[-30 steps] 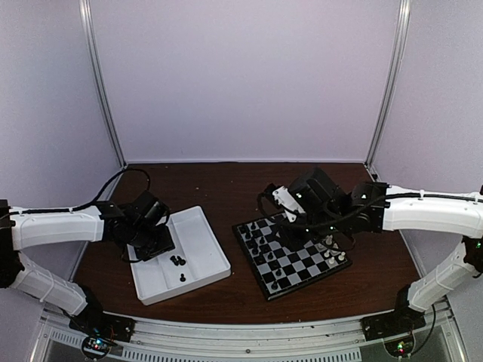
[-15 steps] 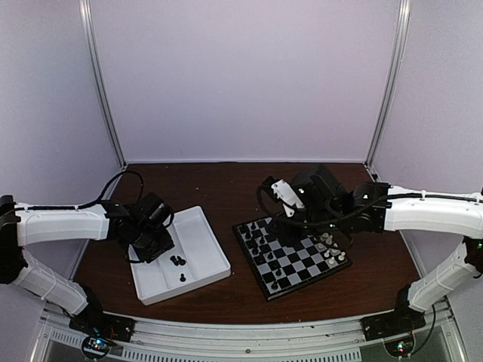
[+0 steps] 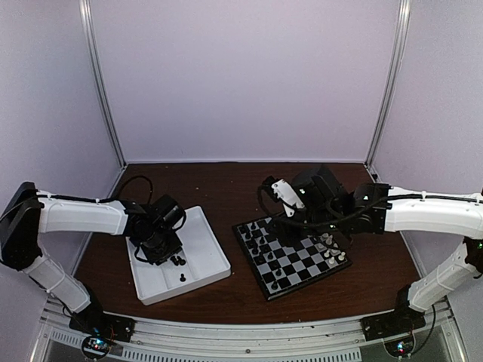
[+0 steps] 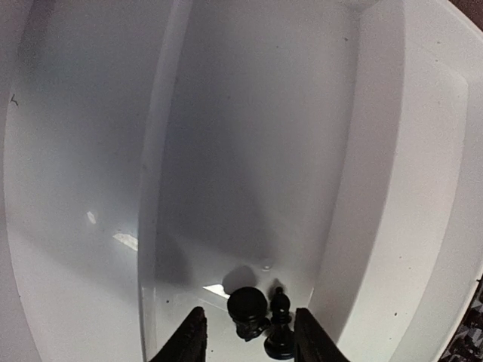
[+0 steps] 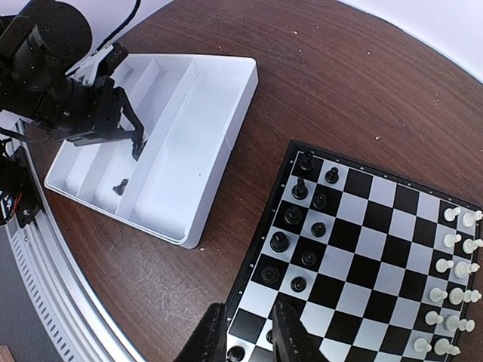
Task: Set up the chess pieces on the board
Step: Pick up the chess piece from the storage box.
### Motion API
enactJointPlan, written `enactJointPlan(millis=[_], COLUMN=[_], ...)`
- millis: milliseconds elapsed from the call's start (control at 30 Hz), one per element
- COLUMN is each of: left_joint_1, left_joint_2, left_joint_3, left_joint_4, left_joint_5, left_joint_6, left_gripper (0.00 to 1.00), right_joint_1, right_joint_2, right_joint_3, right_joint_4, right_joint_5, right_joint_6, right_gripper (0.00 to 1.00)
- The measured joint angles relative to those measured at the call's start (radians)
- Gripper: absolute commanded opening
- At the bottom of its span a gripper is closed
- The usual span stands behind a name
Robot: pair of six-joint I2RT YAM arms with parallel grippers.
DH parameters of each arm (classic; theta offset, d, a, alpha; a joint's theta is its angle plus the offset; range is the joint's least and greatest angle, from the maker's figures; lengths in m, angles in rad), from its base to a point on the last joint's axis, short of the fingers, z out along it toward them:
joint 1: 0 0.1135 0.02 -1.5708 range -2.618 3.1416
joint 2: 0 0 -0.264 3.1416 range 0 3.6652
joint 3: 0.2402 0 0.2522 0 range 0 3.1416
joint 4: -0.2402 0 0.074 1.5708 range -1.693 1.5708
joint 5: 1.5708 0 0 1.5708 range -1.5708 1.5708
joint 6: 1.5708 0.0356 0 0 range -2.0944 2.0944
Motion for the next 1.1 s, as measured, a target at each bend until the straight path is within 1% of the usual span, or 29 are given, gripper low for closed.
enactJointPlan(millis=[333, 500, 600, 700, 767, 867, 1000, 1100], left_joint_1=[0.000, 0.000, 0.000, 0.000, 0.000, 0.000, 0.000, 0.000], left_joint_2=[0.058, 0.083, 0.089, 0.089, 0.087, 0.053, -0.071, -0.165], left_joint_3=[0.005, 0.009, 0.012, 0.014, 0.015, 0.013, 0.006, -0.005], left_joint_4=[0.002, 0.004, 0.009, 0.006, -0.002, -0.016, -0.029, -0.026], left_joint_5=[0.012, 0.023, 0.027, 0.024, 0.017, -0.004, -0.032, -0.035], left_joint_6=[-0.026, -0.034, -0.036, -0.040, -0.045, -0.052, -0.065, -0.080], left_gripper=[0.30, 0.21, 0.19, 0.14, 0.13, 0.13, 0.14, 0.14], right_joint_1=[0.000, -0.001, -0.002, -0.004, -0.005, -0.005, -0.005, -0.005], right_joint_2=[-0.003, -0.003, -0.003, -0.003, -0.003, -0.003, -0.001, 0.023], right_joint_3=[-0.012, -0.012, -0.012, -0.013, -0.013, -0.018, -0.042, -0.049], right_joint_4=[0.005, 0.006, 0.006, 0.006, 0.007, 0.021, 0.077, 0.155], right_joint_5=[0.000, 0.000, 0.000, 0.000, 0.000, -0.006, -0.045, -0.090], right_joint_6=[0.000, 0.000, 0.000, 0.000, 0.001, 0.005, 0.025, 0.057], right_gripper=[0.24, 0.24, 0.24, 0.24, 0.24, 0.25, 0.25, 0.25])
